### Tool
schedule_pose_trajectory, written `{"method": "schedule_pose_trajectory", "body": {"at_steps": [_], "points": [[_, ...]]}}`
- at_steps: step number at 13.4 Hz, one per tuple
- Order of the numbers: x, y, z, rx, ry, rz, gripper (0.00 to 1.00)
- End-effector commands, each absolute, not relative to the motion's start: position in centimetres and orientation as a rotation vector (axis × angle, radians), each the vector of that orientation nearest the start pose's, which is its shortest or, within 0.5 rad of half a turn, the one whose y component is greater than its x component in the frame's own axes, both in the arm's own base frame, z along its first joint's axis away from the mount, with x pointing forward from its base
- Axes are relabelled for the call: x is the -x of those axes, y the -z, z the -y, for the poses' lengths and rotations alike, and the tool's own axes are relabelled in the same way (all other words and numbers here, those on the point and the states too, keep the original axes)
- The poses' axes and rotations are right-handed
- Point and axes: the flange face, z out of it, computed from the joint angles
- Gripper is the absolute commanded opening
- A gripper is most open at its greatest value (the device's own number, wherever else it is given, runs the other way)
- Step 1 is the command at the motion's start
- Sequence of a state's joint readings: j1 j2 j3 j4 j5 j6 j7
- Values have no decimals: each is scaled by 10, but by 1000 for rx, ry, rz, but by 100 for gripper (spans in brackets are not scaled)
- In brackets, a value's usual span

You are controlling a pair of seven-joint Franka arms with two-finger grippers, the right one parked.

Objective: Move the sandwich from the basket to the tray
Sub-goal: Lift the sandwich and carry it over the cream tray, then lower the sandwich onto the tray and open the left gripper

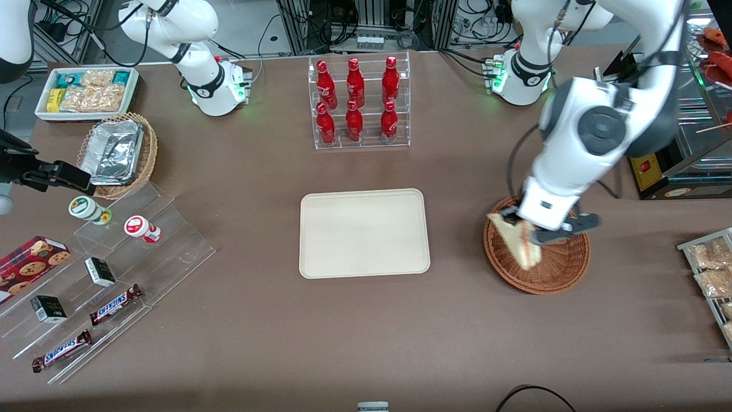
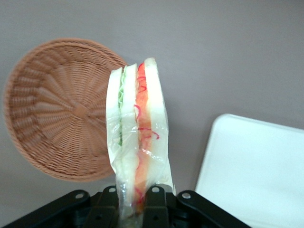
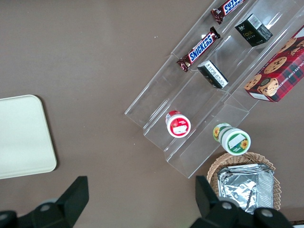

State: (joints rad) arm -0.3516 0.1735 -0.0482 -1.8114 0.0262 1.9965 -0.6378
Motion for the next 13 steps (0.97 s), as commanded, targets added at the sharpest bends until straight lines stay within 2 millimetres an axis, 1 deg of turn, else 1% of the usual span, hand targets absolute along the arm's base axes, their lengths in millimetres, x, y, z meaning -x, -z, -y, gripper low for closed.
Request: {"method": "schedule_pose_trajectory", "body": {"at_steps": [1, 3, 4, 5, 6, 7, 8, 10, 11, 13], "points": [[-558, -443, 289, 3121, 35, 266, 0], [-560, -433, 335, 3137, 33, 161, 0], [-558, -419, 363, 3137, 19, 102, 0], [-552, -405, 389, 3140, 5, 51, 0], [-545, -387, 413, 3154, -38, 19, 0], [-546, -372, 430, 3179, -75, 16, 0], [-545, -363, 448, 3192, -75, -3, 0], [-530, -340, 486, 3196, -74, -49, 0], [-525, -327, 497, 3199, -67, -48, 0], [-512, -304, 519, 3206, -45, -103, 0]]}}
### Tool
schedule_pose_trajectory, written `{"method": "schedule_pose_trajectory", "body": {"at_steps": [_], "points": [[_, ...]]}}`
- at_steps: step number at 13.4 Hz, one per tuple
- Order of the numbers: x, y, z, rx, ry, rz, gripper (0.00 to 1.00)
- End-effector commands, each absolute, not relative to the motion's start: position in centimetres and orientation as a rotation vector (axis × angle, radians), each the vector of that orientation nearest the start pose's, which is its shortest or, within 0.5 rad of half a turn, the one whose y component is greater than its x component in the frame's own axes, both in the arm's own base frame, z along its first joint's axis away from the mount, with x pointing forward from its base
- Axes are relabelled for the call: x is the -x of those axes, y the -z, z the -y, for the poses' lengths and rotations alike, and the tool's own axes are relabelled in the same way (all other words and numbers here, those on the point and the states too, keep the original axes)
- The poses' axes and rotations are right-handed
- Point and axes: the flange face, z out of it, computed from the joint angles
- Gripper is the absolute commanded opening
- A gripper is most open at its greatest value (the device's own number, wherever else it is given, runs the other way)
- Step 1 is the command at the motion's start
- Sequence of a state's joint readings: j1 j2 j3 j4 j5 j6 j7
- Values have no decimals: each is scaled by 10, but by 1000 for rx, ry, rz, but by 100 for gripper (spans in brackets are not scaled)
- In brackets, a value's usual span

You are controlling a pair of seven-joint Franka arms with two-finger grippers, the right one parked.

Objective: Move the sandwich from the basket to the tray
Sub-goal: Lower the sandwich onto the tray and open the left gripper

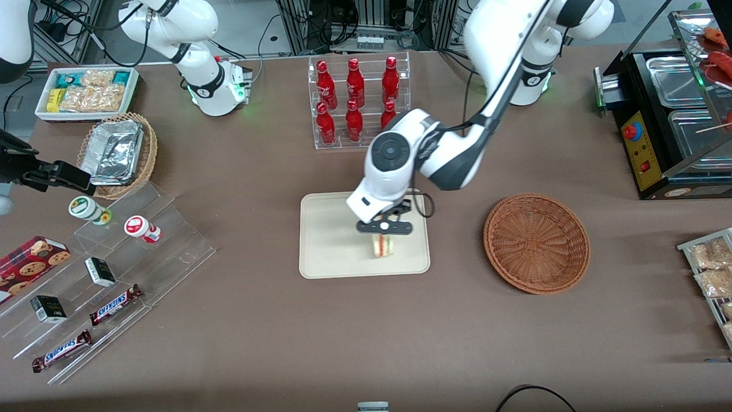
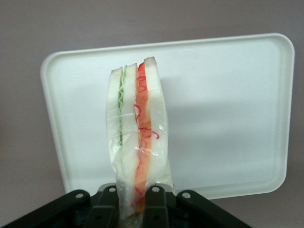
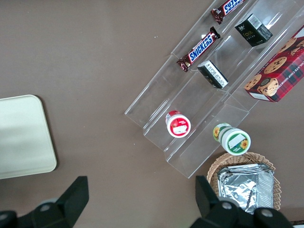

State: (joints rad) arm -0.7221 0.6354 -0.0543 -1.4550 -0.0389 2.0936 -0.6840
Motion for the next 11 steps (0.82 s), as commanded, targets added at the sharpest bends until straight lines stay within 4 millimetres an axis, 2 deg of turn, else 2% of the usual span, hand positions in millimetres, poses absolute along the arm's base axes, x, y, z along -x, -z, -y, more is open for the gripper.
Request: {"method": "schedule_pose_trajectory", "body": {"at_steps": [1, 6, 11], "points": [[-507, -292, 525, 3202, -47, -117, 0], [-492, -257, 537, 3174, -87, -154, 0], [-490, -240, 544, 3181, -66, -169, 0]]}}
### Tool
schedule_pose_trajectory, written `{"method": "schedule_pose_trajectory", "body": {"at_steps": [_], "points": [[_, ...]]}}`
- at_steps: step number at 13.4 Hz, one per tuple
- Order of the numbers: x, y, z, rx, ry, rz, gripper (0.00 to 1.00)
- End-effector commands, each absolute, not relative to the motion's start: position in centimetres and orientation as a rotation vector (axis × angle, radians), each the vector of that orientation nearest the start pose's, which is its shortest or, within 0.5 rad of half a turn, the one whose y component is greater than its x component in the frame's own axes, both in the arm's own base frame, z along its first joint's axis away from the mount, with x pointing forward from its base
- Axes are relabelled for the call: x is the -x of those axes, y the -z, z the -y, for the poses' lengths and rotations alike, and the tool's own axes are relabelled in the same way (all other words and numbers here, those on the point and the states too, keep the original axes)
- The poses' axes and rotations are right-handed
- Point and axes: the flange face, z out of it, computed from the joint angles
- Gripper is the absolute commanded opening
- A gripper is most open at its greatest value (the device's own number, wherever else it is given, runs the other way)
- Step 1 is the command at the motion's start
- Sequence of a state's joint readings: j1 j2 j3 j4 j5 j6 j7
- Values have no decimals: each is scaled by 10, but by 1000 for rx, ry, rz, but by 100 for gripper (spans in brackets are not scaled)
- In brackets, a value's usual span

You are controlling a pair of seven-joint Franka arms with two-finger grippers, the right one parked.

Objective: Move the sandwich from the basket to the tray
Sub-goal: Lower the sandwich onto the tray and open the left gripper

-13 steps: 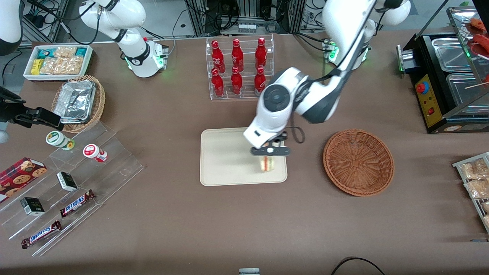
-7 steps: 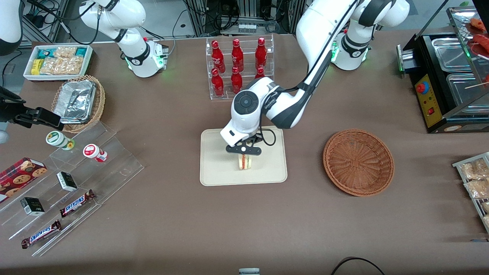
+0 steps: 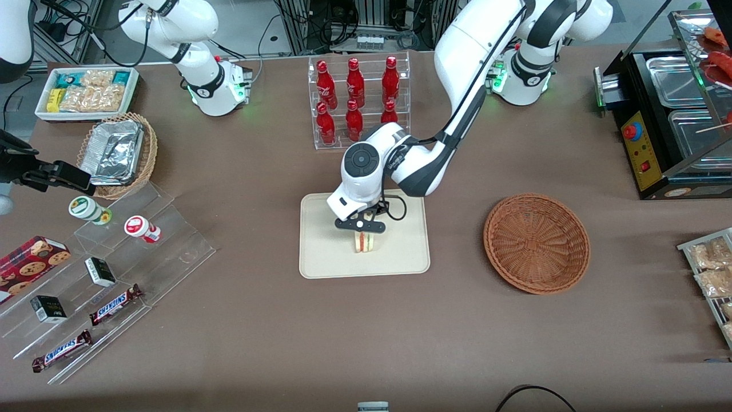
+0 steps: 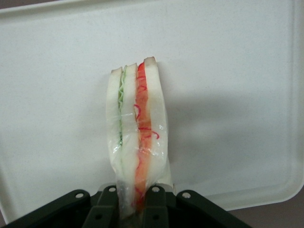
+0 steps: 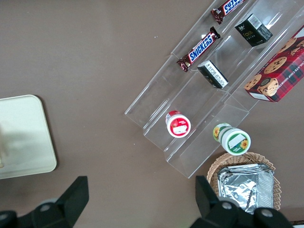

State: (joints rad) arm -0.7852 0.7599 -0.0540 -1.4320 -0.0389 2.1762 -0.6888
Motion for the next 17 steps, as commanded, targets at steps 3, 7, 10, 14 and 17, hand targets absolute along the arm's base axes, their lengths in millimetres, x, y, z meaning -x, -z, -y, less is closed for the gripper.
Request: {"method": "schedule_pose_trajectory", "body": {"at_steps": [3, 7, 10, 14, 17], "points": [[-483, -233, 549, 3173, -72, -187, 0], [-488, -245, 547, 3181, -50, -180, 100], [-499, -282, 540, 3208, 1, -151, 100], [-527, -374, 498, 3224, 56, -37, 100], [-534, -452, 451, 3213, 29, 38, 100]]}}
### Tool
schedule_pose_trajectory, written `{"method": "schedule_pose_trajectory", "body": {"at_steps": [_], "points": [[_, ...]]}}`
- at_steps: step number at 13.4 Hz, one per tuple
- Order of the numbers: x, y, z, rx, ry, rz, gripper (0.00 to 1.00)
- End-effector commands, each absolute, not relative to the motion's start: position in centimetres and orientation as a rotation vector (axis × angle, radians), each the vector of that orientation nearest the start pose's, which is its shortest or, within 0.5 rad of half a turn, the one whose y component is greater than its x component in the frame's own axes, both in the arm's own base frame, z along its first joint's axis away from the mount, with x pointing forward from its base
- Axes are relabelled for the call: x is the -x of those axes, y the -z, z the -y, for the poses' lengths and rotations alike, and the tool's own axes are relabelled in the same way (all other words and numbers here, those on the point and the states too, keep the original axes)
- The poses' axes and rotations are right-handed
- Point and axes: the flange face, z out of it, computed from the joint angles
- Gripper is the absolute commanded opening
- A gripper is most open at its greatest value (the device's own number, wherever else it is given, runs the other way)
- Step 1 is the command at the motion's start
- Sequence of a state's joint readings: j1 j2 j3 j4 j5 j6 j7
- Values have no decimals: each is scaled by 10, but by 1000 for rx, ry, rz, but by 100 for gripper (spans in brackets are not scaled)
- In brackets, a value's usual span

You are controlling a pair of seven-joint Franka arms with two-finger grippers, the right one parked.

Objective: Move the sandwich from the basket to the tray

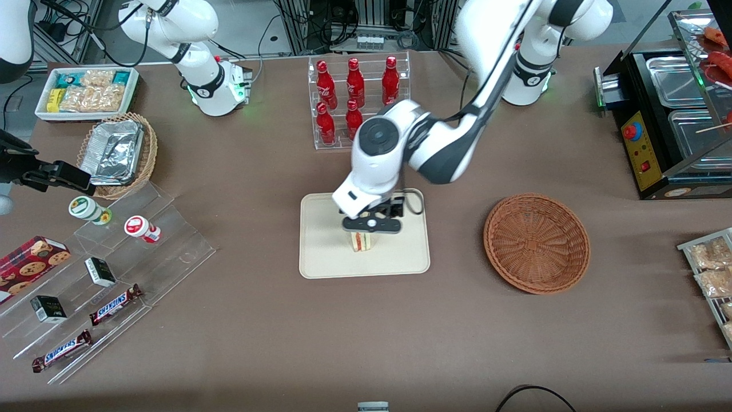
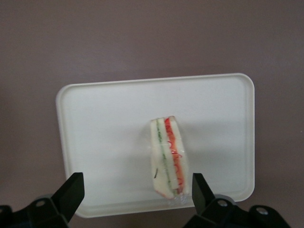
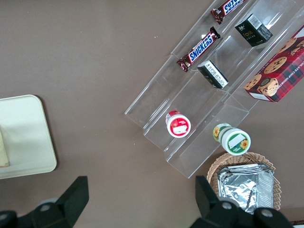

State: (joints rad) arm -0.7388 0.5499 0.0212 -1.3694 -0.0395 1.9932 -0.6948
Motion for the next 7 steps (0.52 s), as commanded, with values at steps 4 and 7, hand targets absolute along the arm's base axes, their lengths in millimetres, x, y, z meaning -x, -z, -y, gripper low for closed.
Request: {"method": "schedule_pose_trajectory", "body": {"at_steps": [4, 7], "points": [[-546, -540, 359, 3191, -13, 194, 100], [-559, -565, 300, 3166, -36, 315, 100]]}}
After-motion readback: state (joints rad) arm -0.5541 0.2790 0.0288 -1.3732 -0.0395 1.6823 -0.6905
